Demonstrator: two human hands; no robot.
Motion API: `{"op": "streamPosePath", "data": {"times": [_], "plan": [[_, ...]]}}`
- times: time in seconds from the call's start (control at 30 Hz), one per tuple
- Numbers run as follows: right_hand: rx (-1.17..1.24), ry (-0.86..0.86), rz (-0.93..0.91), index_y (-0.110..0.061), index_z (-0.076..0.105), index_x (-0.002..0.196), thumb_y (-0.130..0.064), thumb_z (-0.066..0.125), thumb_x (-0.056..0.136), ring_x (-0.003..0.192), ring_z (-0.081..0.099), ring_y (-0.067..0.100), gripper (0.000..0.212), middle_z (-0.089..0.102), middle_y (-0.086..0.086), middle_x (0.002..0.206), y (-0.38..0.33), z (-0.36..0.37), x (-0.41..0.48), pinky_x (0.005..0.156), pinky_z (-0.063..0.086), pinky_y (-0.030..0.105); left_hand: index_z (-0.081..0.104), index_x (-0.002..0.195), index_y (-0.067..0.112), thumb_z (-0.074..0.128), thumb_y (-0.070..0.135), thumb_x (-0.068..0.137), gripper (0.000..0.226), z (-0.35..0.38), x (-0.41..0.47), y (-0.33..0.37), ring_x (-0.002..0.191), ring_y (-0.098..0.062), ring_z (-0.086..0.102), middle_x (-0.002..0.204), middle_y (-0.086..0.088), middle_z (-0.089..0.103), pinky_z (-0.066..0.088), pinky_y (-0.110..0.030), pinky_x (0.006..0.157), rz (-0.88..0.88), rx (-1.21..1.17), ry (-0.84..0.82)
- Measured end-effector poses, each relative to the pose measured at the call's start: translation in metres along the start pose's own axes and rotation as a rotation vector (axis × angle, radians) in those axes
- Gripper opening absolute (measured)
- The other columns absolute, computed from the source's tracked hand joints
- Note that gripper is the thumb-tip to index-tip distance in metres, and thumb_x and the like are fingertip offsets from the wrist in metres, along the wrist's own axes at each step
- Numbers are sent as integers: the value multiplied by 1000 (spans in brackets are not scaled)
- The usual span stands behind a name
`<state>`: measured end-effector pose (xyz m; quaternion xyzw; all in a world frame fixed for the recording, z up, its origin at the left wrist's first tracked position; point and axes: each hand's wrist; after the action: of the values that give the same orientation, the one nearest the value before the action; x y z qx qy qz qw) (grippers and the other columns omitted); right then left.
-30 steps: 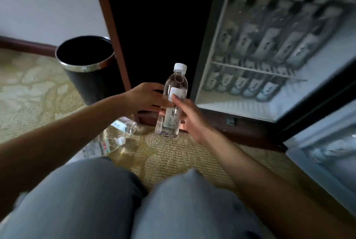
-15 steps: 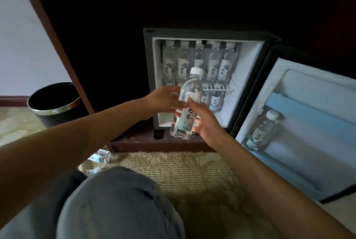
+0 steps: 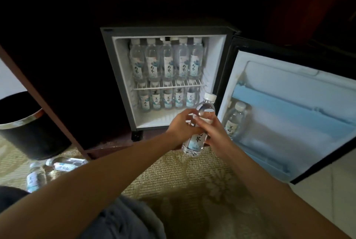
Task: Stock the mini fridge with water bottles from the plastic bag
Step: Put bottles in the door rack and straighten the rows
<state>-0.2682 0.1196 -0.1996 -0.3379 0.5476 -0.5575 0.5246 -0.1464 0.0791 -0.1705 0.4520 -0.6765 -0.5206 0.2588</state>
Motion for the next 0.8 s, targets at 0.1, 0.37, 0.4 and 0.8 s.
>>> {"op": "streamPosePath", "data": {"times": [0.1, 0.37, 0.4, 0.8], "plan": [[-45, 22, -7, -19, 54, 117, -33, 71, 82, 100, 67, 14, 41, 68, 3, 112, 8, -11, -4, 83, 55, 38, 52, 123, 24, 75, 5, 76, 55, 14, -1, -8, 99, -20, 66, 111, -6, 66, 55, -37, 88, -10, -30, -29], [-48, 148, -34, -22, 58, 110, -39, 78, 73, 105, 65, 19, 46, 67, 1, 113, 22, -34, -13, 90, 54, 41, 55, 125, 23, 76, 23, 78, 51, 40, -3, -17, 99, -15, 63, 108, 3, 67, 53, -32, 86, -10, 98, -1], [-58, 177, -42, -26, 58, 111, -43, 79, 70, 106, 65, 18, 49, 67, -1, 114, 22, -39, -15, 90, 53, 41, 56, 124, 22, 75, 28, 78, 50, 47, -4, -18, 99, -14, 62, 108, 4, 67, 53, -32, 86, -18, 126, 11], [-281, 486, -147, -21, 55, 116, -26, 83, 69, 101, 62, 18, 55, 65, -1, 111, 25, -132, -32, 83, 54, 36, 49, 134, 5, 53, -11, 87, 50, 142, 16, -19, 82, -22, 62, 113, -19, 63, 55, -35, 83, -482, -399, -162]]}}
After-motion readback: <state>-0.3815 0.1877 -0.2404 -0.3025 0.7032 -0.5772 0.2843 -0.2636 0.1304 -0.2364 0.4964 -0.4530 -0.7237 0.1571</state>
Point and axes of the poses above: each hand's wrist, its own x-axis towards the middle knuckle, its own z-axis out of the palm, y = z × x
